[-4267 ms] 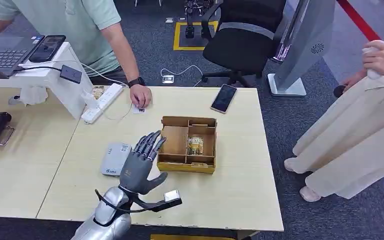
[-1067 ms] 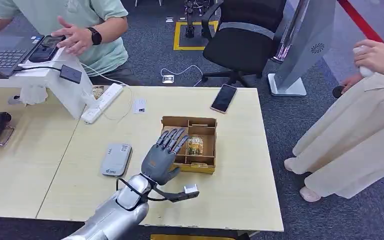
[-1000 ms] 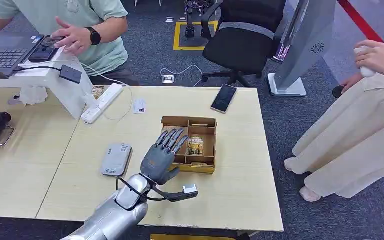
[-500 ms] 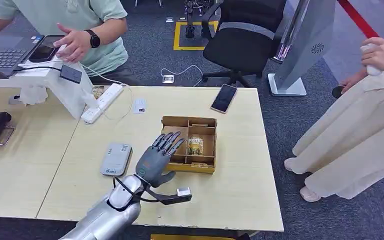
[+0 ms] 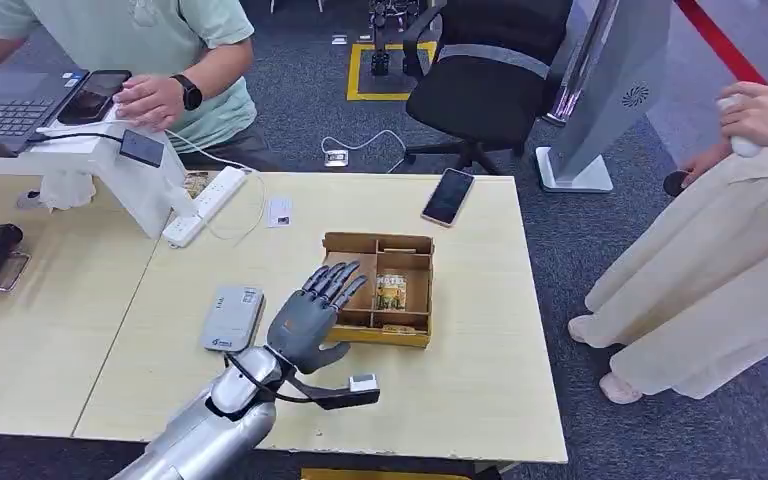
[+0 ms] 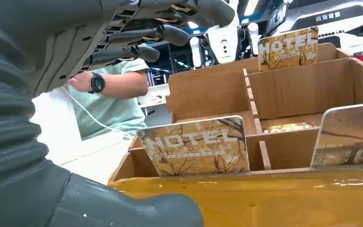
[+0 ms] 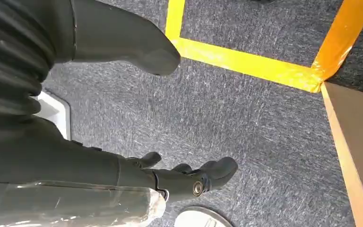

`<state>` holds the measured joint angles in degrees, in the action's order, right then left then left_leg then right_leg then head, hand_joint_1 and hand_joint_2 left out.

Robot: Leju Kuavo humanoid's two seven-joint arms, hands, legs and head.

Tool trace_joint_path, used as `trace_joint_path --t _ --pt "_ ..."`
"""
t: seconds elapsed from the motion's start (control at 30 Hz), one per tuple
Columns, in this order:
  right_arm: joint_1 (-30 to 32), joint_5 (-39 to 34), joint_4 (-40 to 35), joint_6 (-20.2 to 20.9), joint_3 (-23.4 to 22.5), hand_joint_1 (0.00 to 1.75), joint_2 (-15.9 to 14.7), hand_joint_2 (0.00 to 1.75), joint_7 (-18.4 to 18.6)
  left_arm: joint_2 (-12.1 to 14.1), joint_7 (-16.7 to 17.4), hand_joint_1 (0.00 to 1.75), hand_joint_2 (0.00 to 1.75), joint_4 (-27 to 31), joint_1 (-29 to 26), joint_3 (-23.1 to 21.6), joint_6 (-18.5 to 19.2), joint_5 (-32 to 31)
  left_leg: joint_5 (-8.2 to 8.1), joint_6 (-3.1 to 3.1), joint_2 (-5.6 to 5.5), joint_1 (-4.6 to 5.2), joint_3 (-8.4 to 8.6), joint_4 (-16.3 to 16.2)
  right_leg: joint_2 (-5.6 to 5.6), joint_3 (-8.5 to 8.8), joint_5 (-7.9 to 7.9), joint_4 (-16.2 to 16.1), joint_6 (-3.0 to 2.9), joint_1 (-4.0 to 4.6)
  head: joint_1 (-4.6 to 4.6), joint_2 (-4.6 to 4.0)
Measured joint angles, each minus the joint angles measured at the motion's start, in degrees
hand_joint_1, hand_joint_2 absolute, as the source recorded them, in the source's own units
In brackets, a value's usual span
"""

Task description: Pass the card to the sensor for recognition and then transmit it.

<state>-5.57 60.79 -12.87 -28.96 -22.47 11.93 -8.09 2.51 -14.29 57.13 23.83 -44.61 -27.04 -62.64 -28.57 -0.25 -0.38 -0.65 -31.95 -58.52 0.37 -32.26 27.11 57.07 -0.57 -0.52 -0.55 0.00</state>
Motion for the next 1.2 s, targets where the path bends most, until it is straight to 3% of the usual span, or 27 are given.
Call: trace_joint_path --t 0.9,0.93,0.97,1.2 --pt "0.0 -0.2 -0.3 -0.2 0.0 0.0 0.0 1.75 -0.2 0.6 0.4 0.0 1.75 0.3 -0.4 0.0 0.1 -1.0 0.0 0.0 0.0 0.0 0.0 0.0 0.0 0.0 0.0 0.0 0.0 0.0 0.0 0.0" --pt "0.0 -0.2 -0.3 -0.2 0.0 0.0 0.0 1.75 -0.2 0.6 0.4 0.44 1.75 0.3 -0.5 0.0 0.2 -1.0 0.0 0.0 0.0 0.0 0.0 0.0 0.0 0.0 0.0 0.0 0.0 0.0 0.0 0.0" --pt "0.0 -0.4 -0.3 -0.2 0.0 0.0 0.0 1.75 -0.2 0.6 0.4 1.75 1.75 0.3 -0.6 0.0 0.4 -0.9 0.0 0.0 0.0 0.0 0.0 0.0 0.0 0.0 0.0 0.0 0.0 0.0 0.0 0.0" --pt "0.0 -0.4 -0.4 -0.3 0.0 0.0 0.0 1.75 -0.2 0.8 -0.5 1.75 1.75 0.3 -1.2 0.0 1.2 0.3 0.0 0.0 0.0 0.0 0.0 0.0 0.0 0.0 0.0 0.0 0.0 0.0 0.0 0.0"
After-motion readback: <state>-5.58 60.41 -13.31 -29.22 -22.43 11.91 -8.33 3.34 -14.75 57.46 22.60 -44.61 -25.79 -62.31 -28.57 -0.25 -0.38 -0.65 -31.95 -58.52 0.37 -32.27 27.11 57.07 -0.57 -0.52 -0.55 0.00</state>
